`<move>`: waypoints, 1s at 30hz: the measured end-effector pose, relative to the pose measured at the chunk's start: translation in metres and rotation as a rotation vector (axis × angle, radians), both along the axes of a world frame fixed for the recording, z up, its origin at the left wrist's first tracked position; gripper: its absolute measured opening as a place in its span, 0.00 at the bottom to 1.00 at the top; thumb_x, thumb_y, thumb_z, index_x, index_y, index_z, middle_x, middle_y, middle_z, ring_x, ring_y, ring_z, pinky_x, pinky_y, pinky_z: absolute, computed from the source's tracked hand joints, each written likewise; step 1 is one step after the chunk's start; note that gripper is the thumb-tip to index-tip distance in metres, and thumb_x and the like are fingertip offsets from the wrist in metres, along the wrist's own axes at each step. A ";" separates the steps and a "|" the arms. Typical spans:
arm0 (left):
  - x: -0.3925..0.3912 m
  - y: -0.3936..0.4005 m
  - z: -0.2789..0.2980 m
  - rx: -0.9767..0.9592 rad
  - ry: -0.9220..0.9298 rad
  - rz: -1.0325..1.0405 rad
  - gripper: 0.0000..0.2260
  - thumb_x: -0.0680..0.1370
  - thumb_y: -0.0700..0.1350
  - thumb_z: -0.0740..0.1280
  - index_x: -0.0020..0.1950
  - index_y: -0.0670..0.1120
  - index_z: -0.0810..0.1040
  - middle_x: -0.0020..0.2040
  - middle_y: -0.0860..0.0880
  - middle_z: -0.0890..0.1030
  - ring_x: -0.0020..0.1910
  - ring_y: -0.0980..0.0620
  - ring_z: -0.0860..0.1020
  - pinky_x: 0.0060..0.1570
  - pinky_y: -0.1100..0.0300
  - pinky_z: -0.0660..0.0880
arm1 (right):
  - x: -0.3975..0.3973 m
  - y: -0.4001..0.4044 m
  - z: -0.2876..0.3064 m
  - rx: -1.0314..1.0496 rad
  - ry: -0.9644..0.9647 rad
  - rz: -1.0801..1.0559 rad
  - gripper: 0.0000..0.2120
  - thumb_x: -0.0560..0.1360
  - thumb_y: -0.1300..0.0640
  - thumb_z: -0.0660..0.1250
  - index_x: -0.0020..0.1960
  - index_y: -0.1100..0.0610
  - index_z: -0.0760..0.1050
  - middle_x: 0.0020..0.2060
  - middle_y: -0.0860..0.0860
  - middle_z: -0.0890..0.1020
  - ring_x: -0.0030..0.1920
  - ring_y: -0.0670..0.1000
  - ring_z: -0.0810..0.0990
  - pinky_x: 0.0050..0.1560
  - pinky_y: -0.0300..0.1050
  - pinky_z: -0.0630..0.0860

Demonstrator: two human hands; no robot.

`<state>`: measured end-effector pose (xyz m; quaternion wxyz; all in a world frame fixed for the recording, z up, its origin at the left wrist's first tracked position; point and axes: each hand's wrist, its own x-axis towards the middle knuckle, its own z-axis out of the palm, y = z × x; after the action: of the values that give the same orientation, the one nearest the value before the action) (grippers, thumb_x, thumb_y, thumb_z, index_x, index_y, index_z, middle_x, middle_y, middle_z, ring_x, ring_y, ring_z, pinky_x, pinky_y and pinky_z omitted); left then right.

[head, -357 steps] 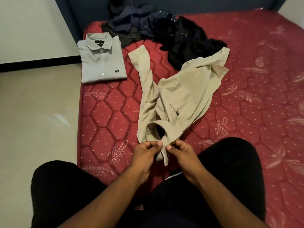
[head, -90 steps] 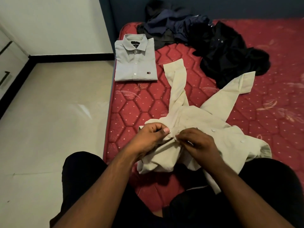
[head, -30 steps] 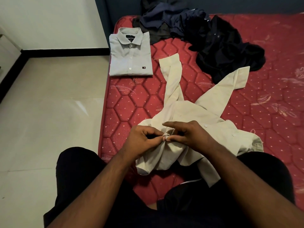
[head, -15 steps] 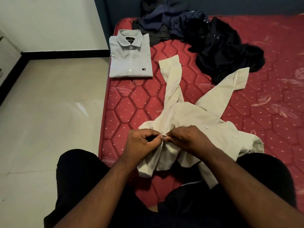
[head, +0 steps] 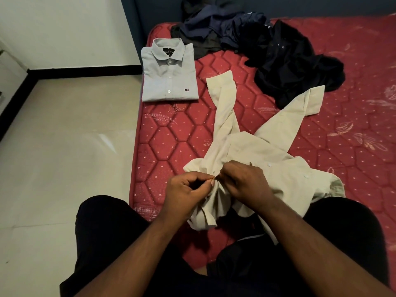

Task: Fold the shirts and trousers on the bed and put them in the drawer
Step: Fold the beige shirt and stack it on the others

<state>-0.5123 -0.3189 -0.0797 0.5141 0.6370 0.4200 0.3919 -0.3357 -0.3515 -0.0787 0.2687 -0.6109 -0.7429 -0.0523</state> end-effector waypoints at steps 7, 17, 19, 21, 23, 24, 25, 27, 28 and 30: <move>0.000 -0.006 0.001 -0.054 -0.076 0.026 0.11 0.72 0.35 0.74 0.44 0.52 0.85 0.41 0.52 0.86 0.40 0.55 0.84 0.45 0.61 0.79 | -0.004 -0.004 -0.004 0.051 0.021 -0.044 0.15 0.76 0.51 0.60 0.34 0.57 0.71 0.28 0.49 0.74 0.27 0.52 0.74 0.26 0.40 0.60; -0.001 0.007 -0.006 -0.143 0.001 -0.060 0.11 0.74 0.37 0.72 0.53 0.50 0.82 0.43 0.53 0.83 0.37 0.55 0.78 0.40 0.64 0.75 | -0.020 0.002 -0.013 0.023 0.114 -0.190 0.15 0.74 0.47 0.62 0.33 0.55 0.71 0.28 0.49 0.75 0.28 0.52 0.76 0.26 0.44 0.68; 0.001 0.012 -0.003 -0.084 0.057 -0.133 0.11 0.74 0.37 0.70 0.54 0.48 0.82 0.47 0.51 0.84 0.44 0.55 0.81 0.46 0.63 0.77 | -0.020 0.004 -0.009 0.055 0.033 -0.173 0.14 0.74 0.49 0.62 0.34 0.55 0.70 0.28 0.49 0.75 0.28 0.53 0.76 0.24 0.42 0.65; 0.002 0.019 0.003 -0.114 0.115 -0.191 0.07 0.74 0.37 0.69 0.48 0.47 0.83 0.43 0.51 0.84 0.42 0.57 0.81 0.44 0.60 0.77 | -0.019 0.005 -0.008 0.071 0.021 -0.182 0.14 0.75 0.50 0.62 0.33 0.55 0.70 0.28 0.49 0.75 0.28 0.53 0.76 0.24 0.42 0.64; -0.002 0.029 0.007 -0.116 0.276 -0.288 0.06 0.75 0.40 0.69 0.38 0.46 0.80 0.29 0.56 0.77 0.29 0.61 0.72 0.31 0.60 0.70 | -0.019 0.004 -0.011 0.083 0.023 -0.180 0.14 0.75 0.50 0.63 0.34 0.55 0.70 0.28 0.49 0.75 0.29 0.53 0.76 0.24 0.43 0.66; -0.003 0.031 0.007 -0.082 0.361 -0.325 0.09 0.76 0.40 0.69 0.35 0.45 0.78 0.26 0.57 0.72 0.26 0.62 0.68 0.29 0.62 0.65 | -0.019 0.004 -0.012 0.088 0.019 -0.171 0.14 0.75 0.50 0.64 0.34 0.55 0.70 0.28 0.50 0.75 0.29 0.53 0.76 0.25 0.44 0.67; -0.003 0.033 0.008 -0.055 0.402 -0.346 0.10 0.76 0.41 0.69 0.34 0.44 0.77 0.25 0.57 0.69 0.25 0.62 0.66 0.29 0.63 0.63 | -0.020 0.003 -0.013 0.093 0.012 -0.168 0.14 0.75 0.50 0.64 0.34 0.55 0.70 0.29 0.49 0.75 0.29 0.53 0.76 0.25 0.44 0.67; -0.003 0.032 0.011 -0.058 0.391 -0.387 0.09 0.75 0.43 0.69 0.37 0.41 0.77 0.28 0.56 0.71 0.27 0.61 0.67 0.29 0.63 0.64 | -0.021 0.003 -0.012 0.107 -0.007 -0.186 0.14 0.76 0.50 0.63 0.34 0.55 0.70 0.29 0.49 0.74 0.29 0.52 0.75 0.24 0.44 0.66; -0.004 0.032 0.010 -0.101 0.370 -0.419 0.09 0.74 0.44 0.70 0.39 0.40 0.78 0.30 0.54 0.73 0.29 0.59 0.69 0.30 0.61 0.65 | -0.022 0.002 -0.011 0.114 -0.017 -0.194 0.15 0.76 0.50 0.63 0.34 0.55 0.70 0.29 0.49 0.74 0.29 0.52 0.75 0.25 0.44 0.66; -0.010 0.033 0.008 -0.190 0.354 -0.491 0.11 0.74 0.45 0.70 0.41 0.37 0.78 0.32 0.49 0.73 0.31 0.55 0.70 0.31 0.60 0.65 | -0.025 0.000 -0.014 0.121 -0.027 -0.192 0.16 0.77 0.49 0.62 0.34 0.55 0.70 0.29 0.49 0.74 0.29 0.52 0.74 0.26 0.45 0.65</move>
<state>-0.5225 -0.2859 -0.0713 0.5693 0.7269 0.3713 0.0982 -0.3610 -0.3516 -0.0924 0.2885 -0.6611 -0.6802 -0.1309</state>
